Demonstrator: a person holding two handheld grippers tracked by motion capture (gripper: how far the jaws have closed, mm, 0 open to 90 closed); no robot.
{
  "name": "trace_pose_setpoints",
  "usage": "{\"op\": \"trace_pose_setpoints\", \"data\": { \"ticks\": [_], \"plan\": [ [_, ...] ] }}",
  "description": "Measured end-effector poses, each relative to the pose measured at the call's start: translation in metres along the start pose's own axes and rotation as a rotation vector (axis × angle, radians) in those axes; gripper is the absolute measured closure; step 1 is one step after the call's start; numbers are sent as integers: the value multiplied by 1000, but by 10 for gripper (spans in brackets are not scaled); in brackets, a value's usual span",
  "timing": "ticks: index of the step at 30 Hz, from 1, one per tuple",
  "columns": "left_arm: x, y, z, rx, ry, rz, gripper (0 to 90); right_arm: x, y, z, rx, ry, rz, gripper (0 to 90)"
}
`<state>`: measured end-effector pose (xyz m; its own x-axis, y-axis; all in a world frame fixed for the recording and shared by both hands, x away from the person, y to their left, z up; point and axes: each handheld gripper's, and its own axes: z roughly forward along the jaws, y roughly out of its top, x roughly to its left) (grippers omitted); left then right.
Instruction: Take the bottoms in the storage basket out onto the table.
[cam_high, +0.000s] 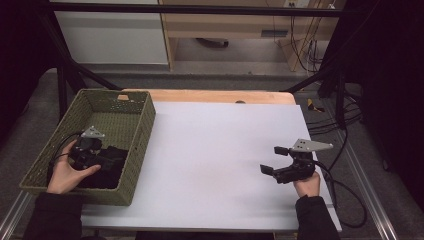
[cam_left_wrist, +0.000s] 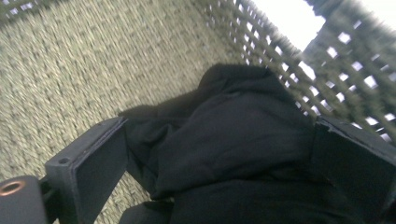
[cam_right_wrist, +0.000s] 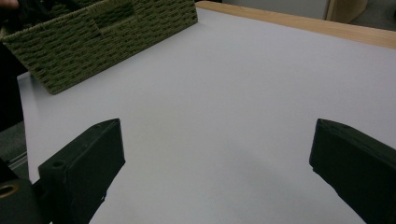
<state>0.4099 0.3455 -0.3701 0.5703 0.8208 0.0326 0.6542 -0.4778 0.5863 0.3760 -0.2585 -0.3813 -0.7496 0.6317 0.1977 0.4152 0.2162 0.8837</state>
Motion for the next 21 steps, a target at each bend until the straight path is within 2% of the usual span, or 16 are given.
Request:
{"op": "trace_pose_setpoints", "data": {
  "ticks": [6,17,21],
  "plan": [
    [-3,-2,8,39,-6,14,43,0,0,-1,-4,-3,2,38],
    [0,-6,17,88,-6,-5,56,0,0,-1,-4,-3,4,38],
    [0,-8,20,124,0,-7,72,0,0,-1,-6,-2,5,38]
  ]
}}
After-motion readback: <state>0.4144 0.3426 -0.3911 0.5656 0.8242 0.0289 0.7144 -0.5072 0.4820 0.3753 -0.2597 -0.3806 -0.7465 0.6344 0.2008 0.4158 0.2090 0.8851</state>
